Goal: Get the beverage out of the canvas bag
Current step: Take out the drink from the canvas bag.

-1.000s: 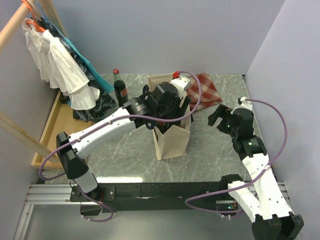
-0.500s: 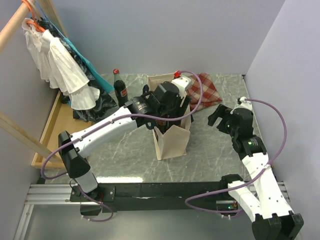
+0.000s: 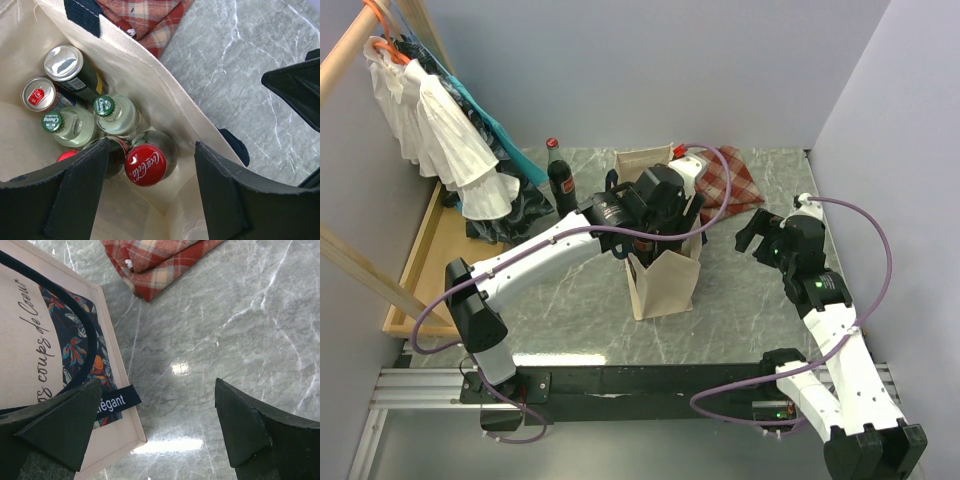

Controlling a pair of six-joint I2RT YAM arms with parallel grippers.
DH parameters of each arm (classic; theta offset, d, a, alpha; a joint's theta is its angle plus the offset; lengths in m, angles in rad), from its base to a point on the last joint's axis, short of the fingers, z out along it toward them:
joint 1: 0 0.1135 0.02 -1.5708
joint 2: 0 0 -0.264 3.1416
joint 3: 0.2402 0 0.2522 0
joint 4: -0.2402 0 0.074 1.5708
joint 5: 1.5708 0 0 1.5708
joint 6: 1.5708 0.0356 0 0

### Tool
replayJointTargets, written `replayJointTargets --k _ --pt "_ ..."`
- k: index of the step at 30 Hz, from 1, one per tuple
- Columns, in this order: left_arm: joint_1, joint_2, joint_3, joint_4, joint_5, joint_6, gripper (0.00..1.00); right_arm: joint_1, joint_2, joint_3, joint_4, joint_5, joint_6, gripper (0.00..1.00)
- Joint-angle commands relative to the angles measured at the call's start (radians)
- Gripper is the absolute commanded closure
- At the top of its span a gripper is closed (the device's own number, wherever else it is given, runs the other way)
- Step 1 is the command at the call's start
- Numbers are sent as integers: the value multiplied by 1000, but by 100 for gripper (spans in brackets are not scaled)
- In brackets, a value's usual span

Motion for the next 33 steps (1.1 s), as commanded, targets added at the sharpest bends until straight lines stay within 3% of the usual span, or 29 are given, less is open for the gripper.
replayJointTargets --k 1,5,17,23,27,30,33 --pt "-5 -14 40 -2 -29 -5 27 -4 9 5 29 8 -11 0" --pt "-6 -19 32 3 -32 -5 34 -2 12 5 30 6 -11 0" --pt "-6 -24 37 -5 -44 -6 40 -2 14 16 16 18 -17 0" --pt "-5 -19 37 -6 -40 -19 55 -2 7 -5 33 2 -7 0" --pt "-5 -19 40 -5 -32 -20 53 -2 17 2 29 0 -7 0" --pt "-5 -18 41 -11 -49 -14 61 -2 15 -1 30 3 -7 0" --pt "-5 -19 35 -9 -50 -13 77 -1 15 -4 29 6 -7 0"
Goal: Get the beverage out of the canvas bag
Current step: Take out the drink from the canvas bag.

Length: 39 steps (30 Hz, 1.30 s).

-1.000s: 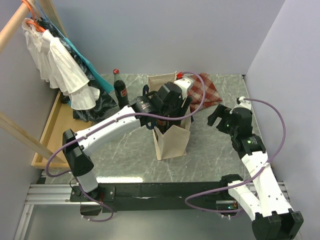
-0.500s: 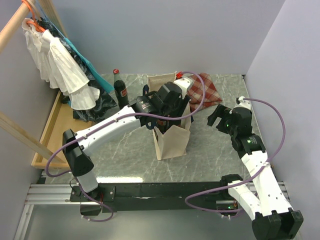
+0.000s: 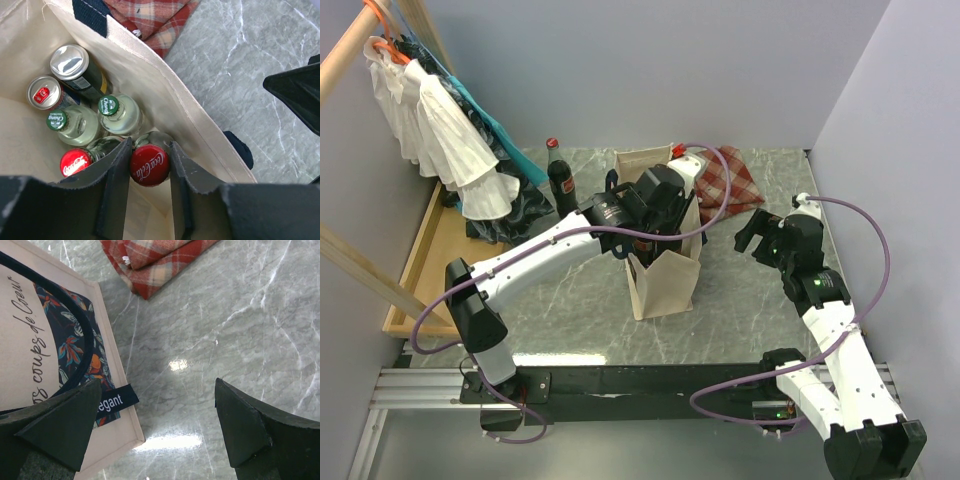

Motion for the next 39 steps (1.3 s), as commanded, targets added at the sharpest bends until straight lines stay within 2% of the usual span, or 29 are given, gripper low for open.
replayJointTargets --k 1,2,3,4,6,18,39 --pt "-4 -22 31 -7 -24 -4 83 -1 -1 0 26 7 -4 0" --pt "-4 -22 31 -6 -26 -4 82 -2 0 0 24 7 -4 0" --pt "-4 -22 31 -9 -27 -4 86 -1 0 2 24 6 -4 0" --pt "-5 -22 32 -9 -26 -3 94 -2 0 2 24 6 -6 0" --pt "-4 -22 34 -9 -27 -3 99 -1 2 -1 29 4 -4 0" --pt "-5 -68 48 39 -20 5 99 -2 0 -1 24 9 -10 0" --pt "-5 -47 219 20 -46 76 99 -1 0 -4 22 6 -4 0"
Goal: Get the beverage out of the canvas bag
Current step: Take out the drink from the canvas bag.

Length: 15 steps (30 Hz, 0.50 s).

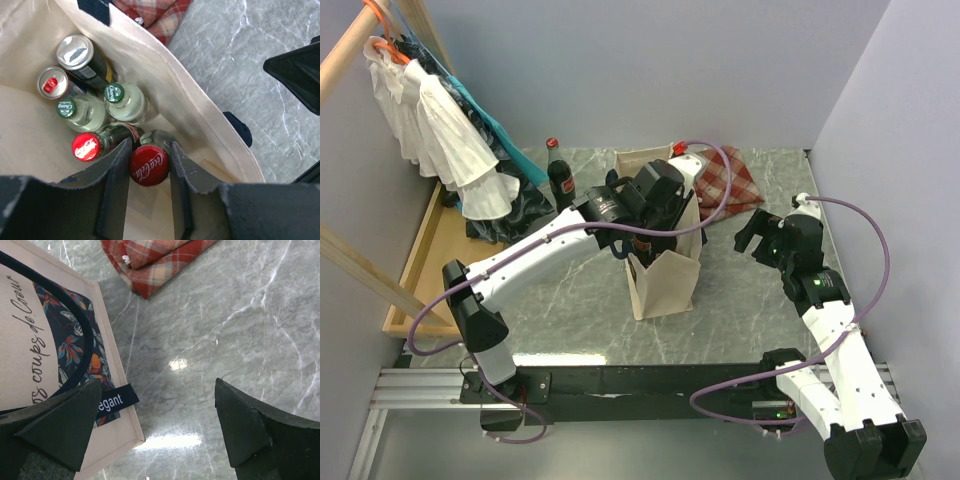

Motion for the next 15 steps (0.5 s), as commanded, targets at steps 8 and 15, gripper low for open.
replayJointTargets --k 8,15 --pt "0 -69 165 165 -23 49 99 -2 -10 -3 18 9 -6 0" --pt "0 -104 180 176 8 47 99 -2 -1 -5 21 7 -4 0"
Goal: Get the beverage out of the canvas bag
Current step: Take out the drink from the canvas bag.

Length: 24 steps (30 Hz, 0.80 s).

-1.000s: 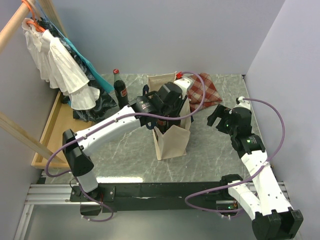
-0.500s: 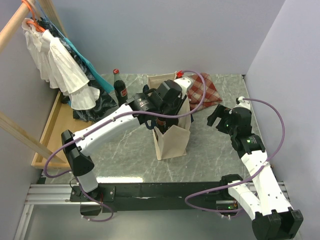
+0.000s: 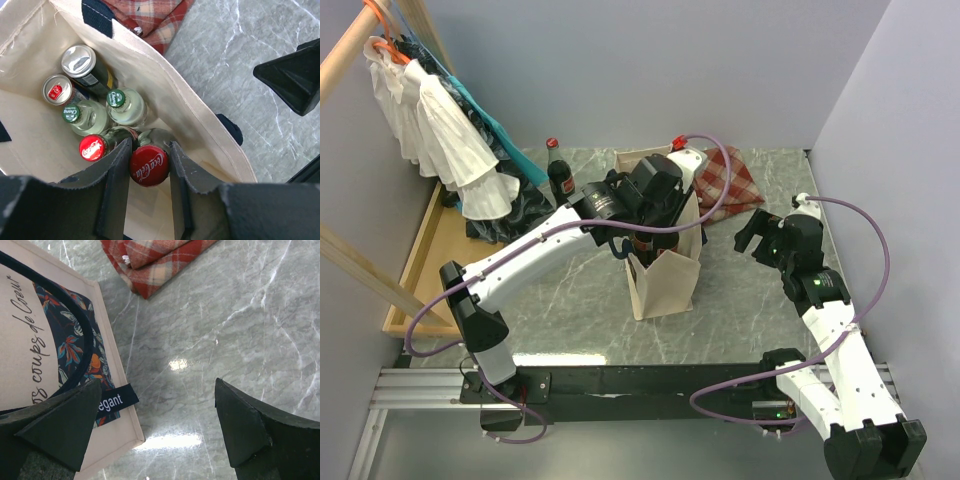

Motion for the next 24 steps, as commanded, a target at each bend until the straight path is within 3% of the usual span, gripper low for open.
replayJointTargets --k 1,24 --pt "0 -111 122 205 -4 31 99 -1 2 -6 23 9 -6 0" --pt "-2 -259 135 250 61 23 99 -1 11 -6 29 10 -10 0"
